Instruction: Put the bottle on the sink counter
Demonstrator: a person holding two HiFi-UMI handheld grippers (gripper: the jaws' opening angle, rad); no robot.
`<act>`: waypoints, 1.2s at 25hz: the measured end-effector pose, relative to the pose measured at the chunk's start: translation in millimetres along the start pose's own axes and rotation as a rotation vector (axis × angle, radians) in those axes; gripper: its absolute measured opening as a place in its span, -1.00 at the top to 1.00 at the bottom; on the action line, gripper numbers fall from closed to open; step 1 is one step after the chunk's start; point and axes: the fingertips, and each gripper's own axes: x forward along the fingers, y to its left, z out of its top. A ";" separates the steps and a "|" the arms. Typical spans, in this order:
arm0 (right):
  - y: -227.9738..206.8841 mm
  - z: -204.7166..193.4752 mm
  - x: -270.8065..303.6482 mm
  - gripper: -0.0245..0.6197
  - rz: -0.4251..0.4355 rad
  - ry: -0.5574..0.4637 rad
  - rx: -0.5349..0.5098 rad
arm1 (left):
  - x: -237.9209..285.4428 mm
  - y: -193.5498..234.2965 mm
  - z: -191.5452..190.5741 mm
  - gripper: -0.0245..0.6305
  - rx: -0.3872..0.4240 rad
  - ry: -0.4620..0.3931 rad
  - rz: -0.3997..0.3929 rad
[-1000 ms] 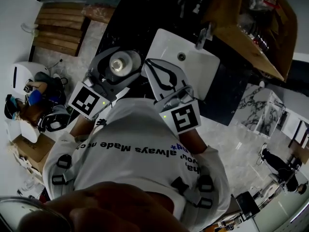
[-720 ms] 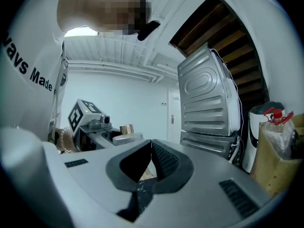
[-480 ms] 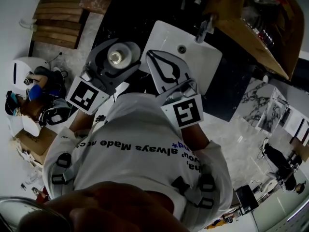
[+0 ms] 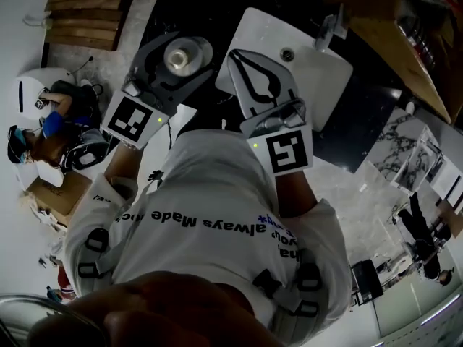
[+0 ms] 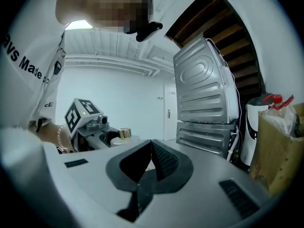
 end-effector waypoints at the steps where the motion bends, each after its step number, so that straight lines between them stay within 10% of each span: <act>1: -2.5 -6.4 2.6 0.90 -0.007 0.006 0.001 | 3.1 3.1 -6.3 -0.09 -0.003 0.007 0.000; 30: -14.8 -176.2 74.5 0.91 -0.050 0.207 0.095 | 84.6 76.4 -153.8 -0.09 -0.025 0.131 0.089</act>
